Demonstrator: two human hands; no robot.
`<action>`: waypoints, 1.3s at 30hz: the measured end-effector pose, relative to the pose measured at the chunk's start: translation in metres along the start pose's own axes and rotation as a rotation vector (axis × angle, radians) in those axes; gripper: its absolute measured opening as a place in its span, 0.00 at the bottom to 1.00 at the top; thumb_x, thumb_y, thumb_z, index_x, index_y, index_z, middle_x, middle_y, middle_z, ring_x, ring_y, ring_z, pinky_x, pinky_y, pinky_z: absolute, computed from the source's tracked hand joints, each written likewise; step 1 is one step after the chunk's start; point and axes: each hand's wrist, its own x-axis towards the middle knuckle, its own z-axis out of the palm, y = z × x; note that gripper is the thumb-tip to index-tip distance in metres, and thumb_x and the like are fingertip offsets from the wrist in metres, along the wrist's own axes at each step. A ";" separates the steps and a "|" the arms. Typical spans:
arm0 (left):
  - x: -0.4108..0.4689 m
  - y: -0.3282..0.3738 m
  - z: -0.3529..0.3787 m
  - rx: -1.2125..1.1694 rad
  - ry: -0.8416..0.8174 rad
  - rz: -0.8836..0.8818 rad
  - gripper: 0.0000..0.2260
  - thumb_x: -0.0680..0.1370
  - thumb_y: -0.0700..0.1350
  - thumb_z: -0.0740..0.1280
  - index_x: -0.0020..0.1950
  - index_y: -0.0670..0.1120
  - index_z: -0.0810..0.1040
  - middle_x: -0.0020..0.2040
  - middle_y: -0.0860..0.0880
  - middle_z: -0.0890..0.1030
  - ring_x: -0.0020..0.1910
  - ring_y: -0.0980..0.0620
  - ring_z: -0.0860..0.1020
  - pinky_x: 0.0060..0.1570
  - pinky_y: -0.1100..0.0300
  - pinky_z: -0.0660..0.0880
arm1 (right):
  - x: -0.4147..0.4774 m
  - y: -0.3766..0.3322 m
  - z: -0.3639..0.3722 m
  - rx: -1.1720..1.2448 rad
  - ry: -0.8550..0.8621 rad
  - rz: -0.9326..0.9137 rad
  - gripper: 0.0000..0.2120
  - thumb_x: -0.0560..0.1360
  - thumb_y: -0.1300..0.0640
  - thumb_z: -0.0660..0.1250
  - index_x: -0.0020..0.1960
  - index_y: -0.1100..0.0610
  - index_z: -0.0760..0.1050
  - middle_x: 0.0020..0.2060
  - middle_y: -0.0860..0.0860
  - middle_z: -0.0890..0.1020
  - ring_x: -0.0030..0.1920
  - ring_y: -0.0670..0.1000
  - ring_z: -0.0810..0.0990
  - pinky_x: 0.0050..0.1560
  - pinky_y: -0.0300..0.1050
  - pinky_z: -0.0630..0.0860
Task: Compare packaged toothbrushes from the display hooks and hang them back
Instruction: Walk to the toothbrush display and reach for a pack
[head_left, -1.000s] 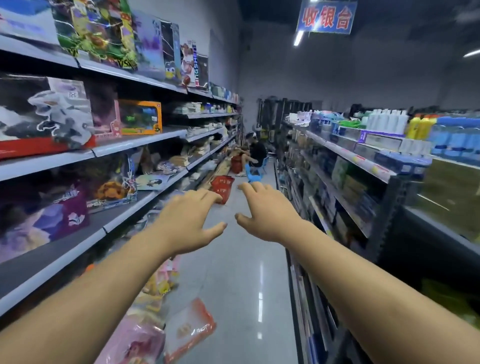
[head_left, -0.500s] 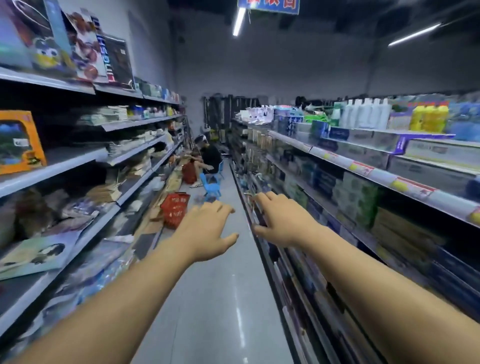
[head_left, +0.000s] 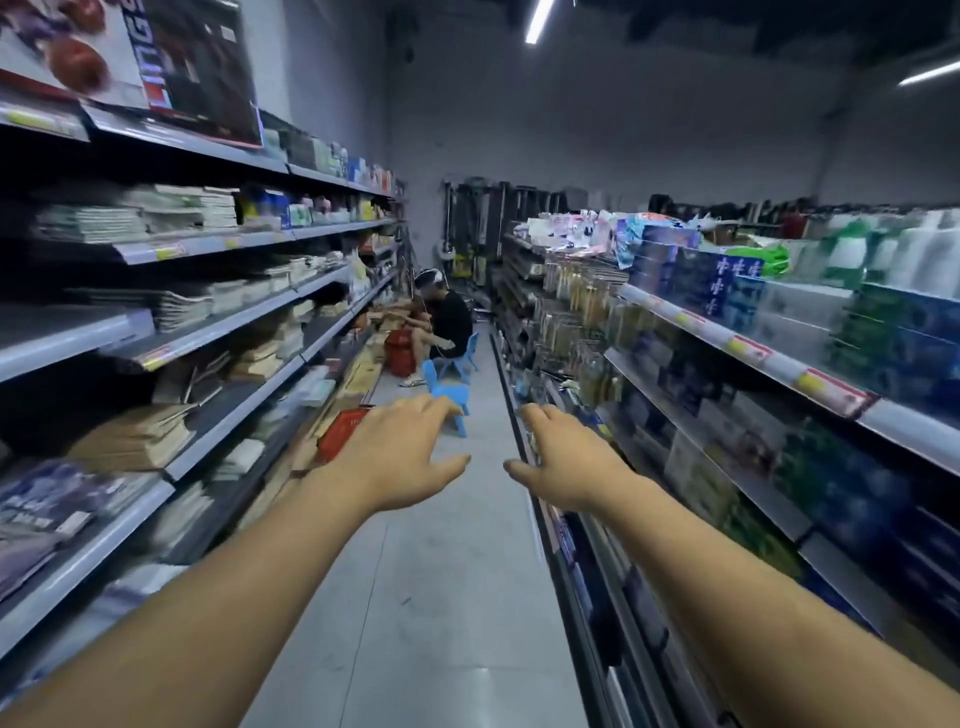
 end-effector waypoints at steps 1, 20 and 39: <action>0.026 -0.020 0.014 -0.002 0.002 0.004 0.26 0.77 0.65 0.64 0.73 0.56 0.69 0.67 0.53 0.76 0.67 0.48 0.74 0.66 0.49 0.71 | 0.034 0.005 0.014 0.003 -0.007 0.002 0.34 0.79 0.41 0.65 0.79 0.53 0.58 0.72 0.55 0.70 0.68 0.61 0.72 0.64 0.56 0.74; 0.650 -0.294 0.279 -0.028 -0.166 0.227 0.30 0.80 0.64 0.63 0.77 0.51 0.66 0.73 0.49 0.72 0.71 0.46 0.71 0.70 0.48 0.68 | 0.654 0.206 0.201 -0.028 -0.019 0.218 0.30 0.78 0.39 0.63 0.74 0.52 0.62 0.69 0.55 0.70 0.66 0.61 0.73 0.61 0.58 0.75; 1.207 -0.572 0.548 -0.117 -0.283 0.192 0.28 0.80 0.63 0.64 0.76 0.53 0.66 0.74 0.52 0.71 0.72 0.47 0.70 0.70 0.49 0.66 | 1.262 0.419 0.391 -0.008 -0.143 0.337 0.32 0.80 0.42 0.64 0.78 0.55 0.59 0.74 0.56 0.68 0.69 0.63 0.71 0.63 0.58 0.71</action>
